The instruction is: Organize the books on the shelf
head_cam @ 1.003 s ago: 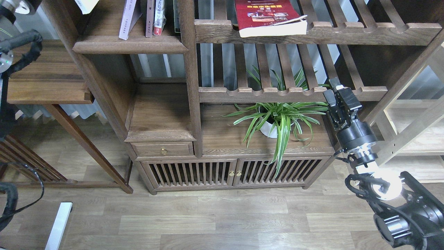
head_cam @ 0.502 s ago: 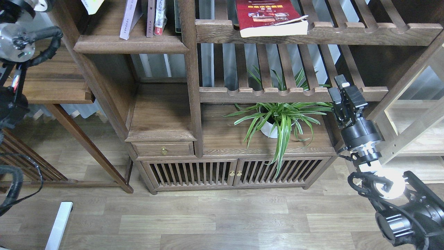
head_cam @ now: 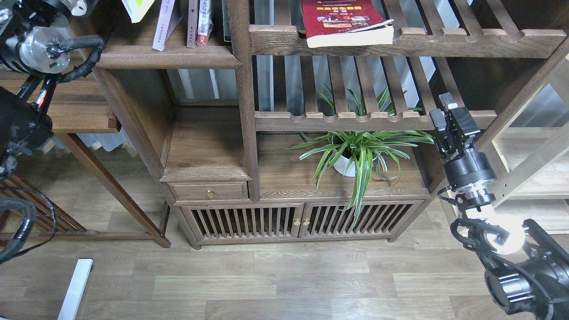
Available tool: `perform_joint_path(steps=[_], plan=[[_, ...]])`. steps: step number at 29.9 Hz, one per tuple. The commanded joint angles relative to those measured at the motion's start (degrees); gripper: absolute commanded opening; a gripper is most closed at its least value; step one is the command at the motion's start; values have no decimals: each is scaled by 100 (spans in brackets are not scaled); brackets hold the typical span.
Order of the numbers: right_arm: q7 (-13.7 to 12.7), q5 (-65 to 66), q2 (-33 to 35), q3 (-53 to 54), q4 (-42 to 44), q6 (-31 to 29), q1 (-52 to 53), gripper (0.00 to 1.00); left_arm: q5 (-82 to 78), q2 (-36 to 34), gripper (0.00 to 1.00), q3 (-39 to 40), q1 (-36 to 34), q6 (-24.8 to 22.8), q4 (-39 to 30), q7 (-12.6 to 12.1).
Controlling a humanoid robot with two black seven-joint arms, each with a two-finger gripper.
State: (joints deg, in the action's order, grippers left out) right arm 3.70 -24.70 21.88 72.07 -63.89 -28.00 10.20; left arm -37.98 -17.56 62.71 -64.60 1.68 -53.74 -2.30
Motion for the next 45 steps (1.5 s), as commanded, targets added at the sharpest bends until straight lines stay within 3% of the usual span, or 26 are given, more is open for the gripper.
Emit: perform_joint_path(steps=[1, 10, 18, 23, 34, 36, 40, 45], plan=[[-1, 0, 0, 0, 0, 0, 8, 65, 2, -11, 16, -118, 0, 8, 65, -7], [-1, -9, 0, 141, 0, 0, -1, 65, 2, -2, 25, -286, 8, 26, 214, 1], [-1, -9, 53, 246, 0, 0, -1, 65, -7, 24, 26, -303, 61, 26, 320, 45], [-1, -9, 70, 282, 0, 0, 8, 65, 2, 130, 40, -356, 53, 289, 390, 54], [-1, -9, 79, 273, 0, 0, 8, 65, 10, 165, 57, -453, 61, 492, 390, 63], [-1, -9, 79, 273, 0, 0, 8, 65, 19, 183, 55, -470, 53, 492, 373, 72], [-9, -9, 88, 273, -9, 0, 8, 65, 37, 367, 35, -479, 9, 457, 329, 238], [-1, -9, 123, 308, -9, 0, 8, 65, 46, 446, 18, -479, -9, 430, 294, 265]])
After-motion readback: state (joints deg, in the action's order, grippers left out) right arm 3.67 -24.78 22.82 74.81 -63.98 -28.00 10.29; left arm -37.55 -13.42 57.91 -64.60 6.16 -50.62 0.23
